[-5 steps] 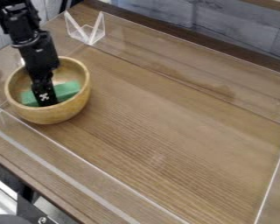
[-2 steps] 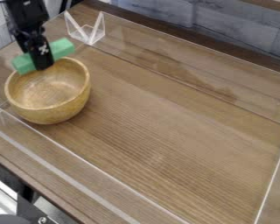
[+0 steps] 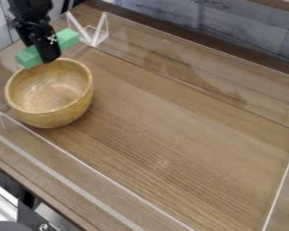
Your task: Move green object from inside the wooden bowl to the table next to it
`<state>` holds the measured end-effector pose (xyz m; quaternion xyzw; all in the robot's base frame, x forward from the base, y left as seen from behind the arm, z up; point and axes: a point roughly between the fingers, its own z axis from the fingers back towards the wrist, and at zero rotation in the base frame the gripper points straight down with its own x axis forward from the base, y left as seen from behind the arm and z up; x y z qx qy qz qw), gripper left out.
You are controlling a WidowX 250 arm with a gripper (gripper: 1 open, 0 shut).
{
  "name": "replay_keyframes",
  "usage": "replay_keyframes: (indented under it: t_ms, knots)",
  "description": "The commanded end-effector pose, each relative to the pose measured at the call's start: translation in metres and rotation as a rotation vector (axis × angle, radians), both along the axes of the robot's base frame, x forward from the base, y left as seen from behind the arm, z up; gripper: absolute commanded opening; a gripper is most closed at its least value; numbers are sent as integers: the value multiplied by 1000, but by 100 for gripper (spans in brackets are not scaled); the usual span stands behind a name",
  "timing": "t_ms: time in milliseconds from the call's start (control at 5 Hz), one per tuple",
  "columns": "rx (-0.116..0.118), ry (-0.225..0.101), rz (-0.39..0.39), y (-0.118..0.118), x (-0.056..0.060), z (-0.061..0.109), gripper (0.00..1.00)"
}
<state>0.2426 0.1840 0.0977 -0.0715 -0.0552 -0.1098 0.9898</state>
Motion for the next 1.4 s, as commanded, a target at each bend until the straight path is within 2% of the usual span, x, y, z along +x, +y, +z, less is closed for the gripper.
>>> replay_keyframes:
  t_ms: [0, 400, 800, 1200]
  knots:
    - [61, -92, -14, -1, 11, 31, 0]
    - [52, -105, 51, 6, 9, 25, 0]
    - [30, -119, -57, -20, 17, 4, 0]
    - [12, -113, -108, -17, 16, -8, 0]
